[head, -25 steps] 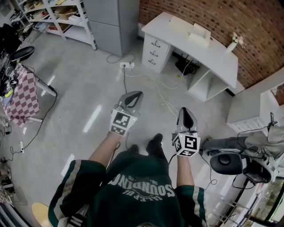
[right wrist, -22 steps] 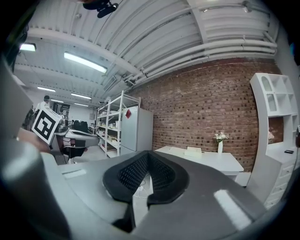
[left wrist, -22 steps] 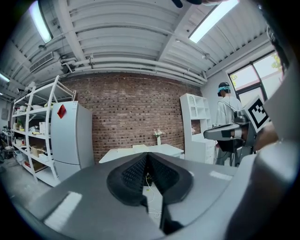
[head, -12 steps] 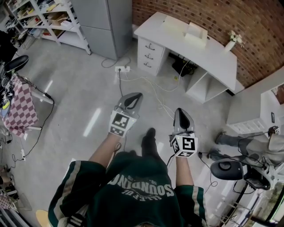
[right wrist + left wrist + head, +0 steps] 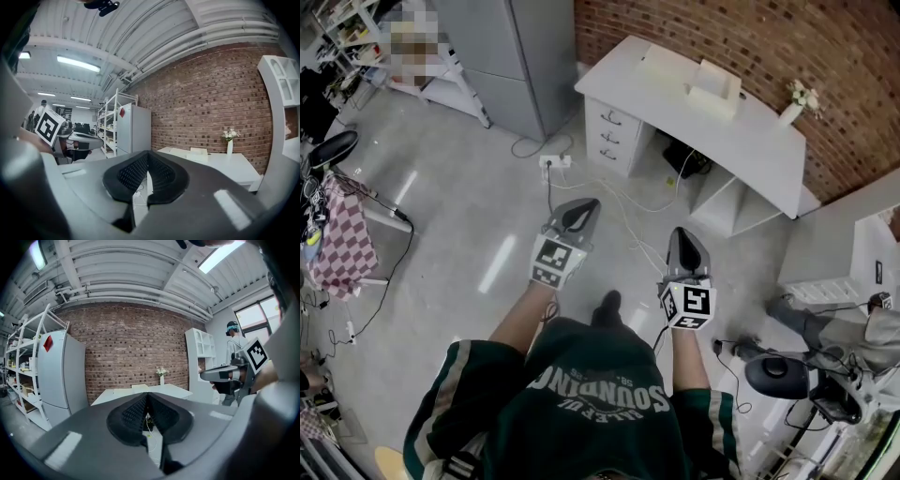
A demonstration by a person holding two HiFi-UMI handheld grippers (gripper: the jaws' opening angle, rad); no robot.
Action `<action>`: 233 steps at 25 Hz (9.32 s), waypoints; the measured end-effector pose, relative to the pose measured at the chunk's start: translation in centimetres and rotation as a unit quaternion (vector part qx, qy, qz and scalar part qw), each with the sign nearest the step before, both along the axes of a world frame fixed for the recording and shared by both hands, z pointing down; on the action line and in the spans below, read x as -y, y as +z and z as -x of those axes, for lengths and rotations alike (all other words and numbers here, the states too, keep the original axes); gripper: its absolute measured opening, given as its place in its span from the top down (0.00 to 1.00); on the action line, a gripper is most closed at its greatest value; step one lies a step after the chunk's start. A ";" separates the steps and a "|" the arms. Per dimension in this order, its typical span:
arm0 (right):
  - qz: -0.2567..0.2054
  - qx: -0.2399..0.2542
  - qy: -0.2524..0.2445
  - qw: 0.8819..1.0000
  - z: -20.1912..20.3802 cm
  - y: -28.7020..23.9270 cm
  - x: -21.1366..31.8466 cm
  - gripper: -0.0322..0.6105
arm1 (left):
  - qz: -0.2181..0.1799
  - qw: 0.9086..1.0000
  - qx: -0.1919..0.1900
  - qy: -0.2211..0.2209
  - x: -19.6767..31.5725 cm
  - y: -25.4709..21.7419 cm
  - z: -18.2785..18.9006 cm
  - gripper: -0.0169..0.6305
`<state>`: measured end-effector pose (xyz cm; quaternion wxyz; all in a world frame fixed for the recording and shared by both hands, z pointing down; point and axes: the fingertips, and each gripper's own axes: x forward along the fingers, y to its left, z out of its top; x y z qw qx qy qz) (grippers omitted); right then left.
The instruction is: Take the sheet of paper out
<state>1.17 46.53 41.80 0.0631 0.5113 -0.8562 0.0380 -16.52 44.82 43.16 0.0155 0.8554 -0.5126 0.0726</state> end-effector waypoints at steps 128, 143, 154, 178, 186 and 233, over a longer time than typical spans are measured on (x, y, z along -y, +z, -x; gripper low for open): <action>0.130 0.002 0.085 0.988 -16.8 10.5 84.6 0.95 | 0.213 0.970 0.015 0.113 88.5 16.5 -21.3 0.96; 0.182 0.006 0.102 0.978 -18.2 16.4 87.0 0.95 | 0.280 0.949 0.015 0.144 91.1 22.5 -24.8 0.95; 0.202 0.006 0.112 0.973 -19.3 17.8 86.1 0.95 | 0.368 0.919 0.004 0.140 91.5 27.3 -26.7 0.77; 0.214 0.010 0.135 0.967 -20.9 18.3 84.4 0.95 | 0.464 0.879 -0.018 0.109 92.1 33.4 -28.2 0.95; 0.209 0.010 0.138 0.968 -21.1 18.1 84.0 0.95 | 0.462 0.880 -0.015 0.108 92.1 33.0 -27.3 0.96; 0.169 0.026 0.039 0.985 -14.2 12.6 83.1 0.95 | 0.311 0.947 0.078 0.027 91.4 22.3 -13.3 0.96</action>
